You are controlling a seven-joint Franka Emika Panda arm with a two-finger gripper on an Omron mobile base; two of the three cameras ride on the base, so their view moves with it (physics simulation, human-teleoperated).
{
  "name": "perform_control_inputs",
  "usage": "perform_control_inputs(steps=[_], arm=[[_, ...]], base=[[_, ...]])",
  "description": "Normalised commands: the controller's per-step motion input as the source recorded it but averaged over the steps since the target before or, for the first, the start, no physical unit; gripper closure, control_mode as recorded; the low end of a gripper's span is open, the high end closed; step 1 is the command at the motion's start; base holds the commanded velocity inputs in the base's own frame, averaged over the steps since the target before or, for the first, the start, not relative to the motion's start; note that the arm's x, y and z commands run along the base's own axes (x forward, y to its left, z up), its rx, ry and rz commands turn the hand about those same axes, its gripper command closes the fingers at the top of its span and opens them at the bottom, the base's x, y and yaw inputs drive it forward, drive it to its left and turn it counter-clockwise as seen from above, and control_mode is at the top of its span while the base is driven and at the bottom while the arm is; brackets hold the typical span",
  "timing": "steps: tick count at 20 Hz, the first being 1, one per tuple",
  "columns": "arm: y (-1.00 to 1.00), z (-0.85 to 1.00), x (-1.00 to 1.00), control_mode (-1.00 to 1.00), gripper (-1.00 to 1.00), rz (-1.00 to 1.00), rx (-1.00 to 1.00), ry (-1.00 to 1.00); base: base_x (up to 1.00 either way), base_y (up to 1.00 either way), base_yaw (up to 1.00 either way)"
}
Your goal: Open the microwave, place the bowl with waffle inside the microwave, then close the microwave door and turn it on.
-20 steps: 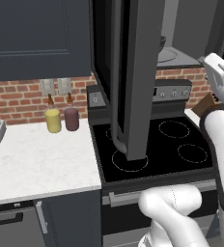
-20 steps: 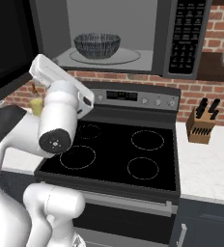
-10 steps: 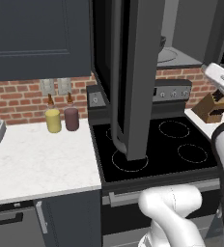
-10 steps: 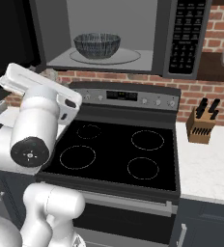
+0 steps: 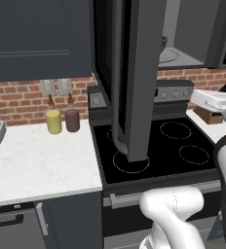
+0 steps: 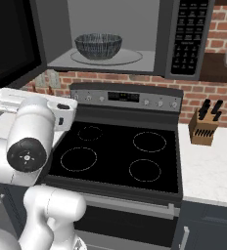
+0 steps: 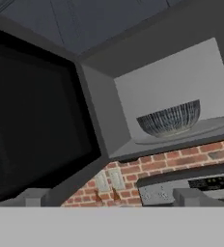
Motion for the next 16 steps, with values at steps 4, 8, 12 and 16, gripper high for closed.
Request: perform_control_inputs(steps=[4, 8, 12, 16], arm=[[0.17, -0.52, 0.51, -1.00, -1.00, 0.00, -0.13, -0.16], [0.47, -0.41, 0.63, -1.00, -1.00, -0.03, -0.13, -0.15], [0.63, -0.31, 0.92, -1.00, -1.00, -0.09, -0.11, -0.16], [0.46, -0.30, 0.83, -1.00, -1.00, -0.09, -0.05, -0.16]], base=[[0.00, 0.00, 0.00], [0.00, 0.00, 0.00], [0.00, 0.00, 0.00], [0.00, 0.00, 0.00]])
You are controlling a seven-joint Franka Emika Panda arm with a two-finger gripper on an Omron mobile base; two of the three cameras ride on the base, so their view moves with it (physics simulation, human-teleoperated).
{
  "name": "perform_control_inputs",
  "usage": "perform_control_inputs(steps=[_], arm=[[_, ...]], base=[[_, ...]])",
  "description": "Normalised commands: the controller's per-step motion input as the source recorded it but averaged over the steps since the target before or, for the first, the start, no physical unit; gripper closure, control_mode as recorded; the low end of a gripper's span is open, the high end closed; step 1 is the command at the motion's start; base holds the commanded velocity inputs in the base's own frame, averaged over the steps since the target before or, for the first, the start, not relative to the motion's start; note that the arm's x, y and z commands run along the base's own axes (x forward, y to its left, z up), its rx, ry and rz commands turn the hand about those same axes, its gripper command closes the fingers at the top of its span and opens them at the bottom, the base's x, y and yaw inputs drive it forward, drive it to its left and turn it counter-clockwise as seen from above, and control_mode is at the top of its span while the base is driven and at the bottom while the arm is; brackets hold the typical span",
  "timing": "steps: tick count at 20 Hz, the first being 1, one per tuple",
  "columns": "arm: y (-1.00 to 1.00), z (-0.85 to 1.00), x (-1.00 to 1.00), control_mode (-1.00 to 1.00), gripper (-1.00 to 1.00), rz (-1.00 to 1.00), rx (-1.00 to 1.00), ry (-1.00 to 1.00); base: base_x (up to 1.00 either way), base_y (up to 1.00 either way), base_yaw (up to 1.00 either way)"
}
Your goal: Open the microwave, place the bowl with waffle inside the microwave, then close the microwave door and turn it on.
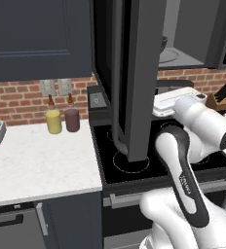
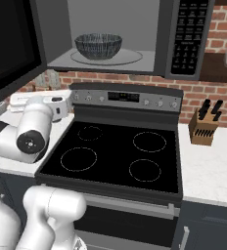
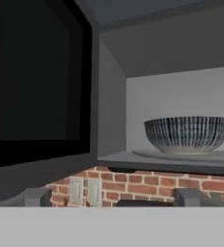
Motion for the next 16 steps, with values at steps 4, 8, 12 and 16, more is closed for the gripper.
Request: perform_control_inputs(steps=[4, 8, 12, 16], arm=[[0.37, -0.29, 0.55, -1.00, -1.00, -0.06, -0.01, -0.13], [0.27, -0.30, 0.55, -1.00, -1.00, -0.02, 0.00, -0.12], [0.19, -0.17, 0.47, -1.00, -1.00, -0.03, 0.00, -0.08], [0.17, -0.03, 0.56, -1.00, -1.00, -0.05, 0.00, -0.03]], base=[[0.00, 0.00, 0.00], [0.00, 0.00, 0.00], [0.00, 0.00, 0.00], [0.00, 0.00, 0.00]])
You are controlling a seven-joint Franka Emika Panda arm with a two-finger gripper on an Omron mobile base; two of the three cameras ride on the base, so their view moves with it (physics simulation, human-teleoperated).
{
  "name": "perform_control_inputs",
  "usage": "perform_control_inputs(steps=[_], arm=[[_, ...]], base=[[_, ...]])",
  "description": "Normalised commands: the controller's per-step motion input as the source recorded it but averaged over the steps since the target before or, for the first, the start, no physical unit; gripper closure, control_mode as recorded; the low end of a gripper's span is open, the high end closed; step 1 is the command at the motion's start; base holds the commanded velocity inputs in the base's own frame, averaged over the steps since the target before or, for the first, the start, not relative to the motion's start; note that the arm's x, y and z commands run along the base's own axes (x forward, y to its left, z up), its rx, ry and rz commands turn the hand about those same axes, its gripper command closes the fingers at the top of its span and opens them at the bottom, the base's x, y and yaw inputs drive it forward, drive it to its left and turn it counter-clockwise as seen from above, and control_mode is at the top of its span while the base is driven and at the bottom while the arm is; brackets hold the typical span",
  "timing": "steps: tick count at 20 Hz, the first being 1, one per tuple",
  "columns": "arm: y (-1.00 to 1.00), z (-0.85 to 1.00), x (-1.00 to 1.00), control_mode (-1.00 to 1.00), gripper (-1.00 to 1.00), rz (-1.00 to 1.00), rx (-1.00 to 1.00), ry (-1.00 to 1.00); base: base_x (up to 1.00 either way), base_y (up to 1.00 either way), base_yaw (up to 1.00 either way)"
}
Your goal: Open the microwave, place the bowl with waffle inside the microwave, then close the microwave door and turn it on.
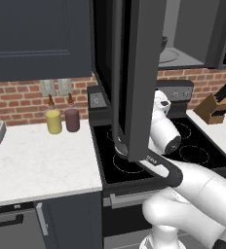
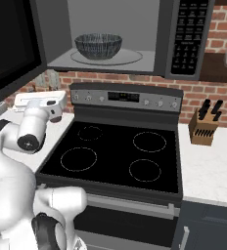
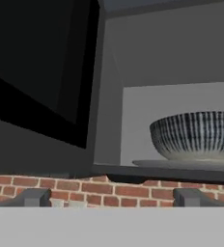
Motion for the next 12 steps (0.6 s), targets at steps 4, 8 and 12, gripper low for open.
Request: perform_control_inputs(steps=[4, 8, 12], arm=[[0.08, -0.11, 0.51, -1.00, -1.00, -0.04, 0.00, -0.03], [0.29, -0.13, 0.07, -1.00, -1.00, -0.04, 0.00, -0.01], [0.54, -0.03, -0.46, -1.00, -1.00, -0.07, 0.00, -0.03]], base=[[0.00, 0.00, 0.00], [0.00, 0.00, 0.00], [0.00, 0.00, 0.00]])
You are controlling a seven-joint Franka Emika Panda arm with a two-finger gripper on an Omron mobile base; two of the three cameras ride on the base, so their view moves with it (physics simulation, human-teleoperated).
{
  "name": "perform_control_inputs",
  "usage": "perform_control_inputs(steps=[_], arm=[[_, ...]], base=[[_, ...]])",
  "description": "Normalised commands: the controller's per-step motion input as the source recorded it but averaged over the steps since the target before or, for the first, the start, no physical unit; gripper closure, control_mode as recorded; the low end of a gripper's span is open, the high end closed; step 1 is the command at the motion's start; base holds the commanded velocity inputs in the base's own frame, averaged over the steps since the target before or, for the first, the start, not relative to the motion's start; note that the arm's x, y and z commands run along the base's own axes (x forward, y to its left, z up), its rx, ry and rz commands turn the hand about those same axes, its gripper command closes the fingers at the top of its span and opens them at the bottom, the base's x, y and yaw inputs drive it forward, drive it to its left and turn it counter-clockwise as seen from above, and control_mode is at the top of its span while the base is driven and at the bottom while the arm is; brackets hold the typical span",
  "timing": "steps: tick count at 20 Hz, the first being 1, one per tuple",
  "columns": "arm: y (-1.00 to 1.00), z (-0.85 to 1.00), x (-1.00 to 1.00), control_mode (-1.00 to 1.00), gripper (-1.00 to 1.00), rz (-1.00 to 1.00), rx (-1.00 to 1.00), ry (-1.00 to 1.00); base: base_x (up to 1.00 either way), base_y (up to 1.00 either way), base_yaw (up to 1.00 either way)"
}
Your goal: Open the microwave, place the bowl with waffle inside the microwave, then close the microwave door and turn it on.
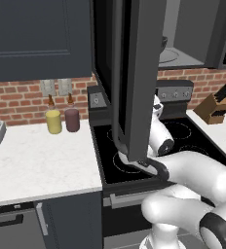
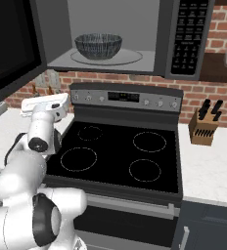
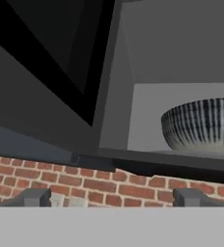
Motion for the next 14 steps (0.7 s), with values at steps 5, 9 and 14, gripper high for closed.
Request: perform_control_inputs(steps=[5, 9, 14], arm=[[0.67, 0.25, -0.56, -1.00, -1.00, -0.18, -0.01, -0.02], [0.73, 0.12, -0.40, -1.00, -1.00, -0.18, -0.01, 0.00], [0.66, 0.11, -0.38, -1.00, -1.00, -0.19, 0.00, 0.00]], base=[[0.00, 0.00, 0.00], [0.00, 0.00, 0.00], [0.00, 0.00, 0.00]])
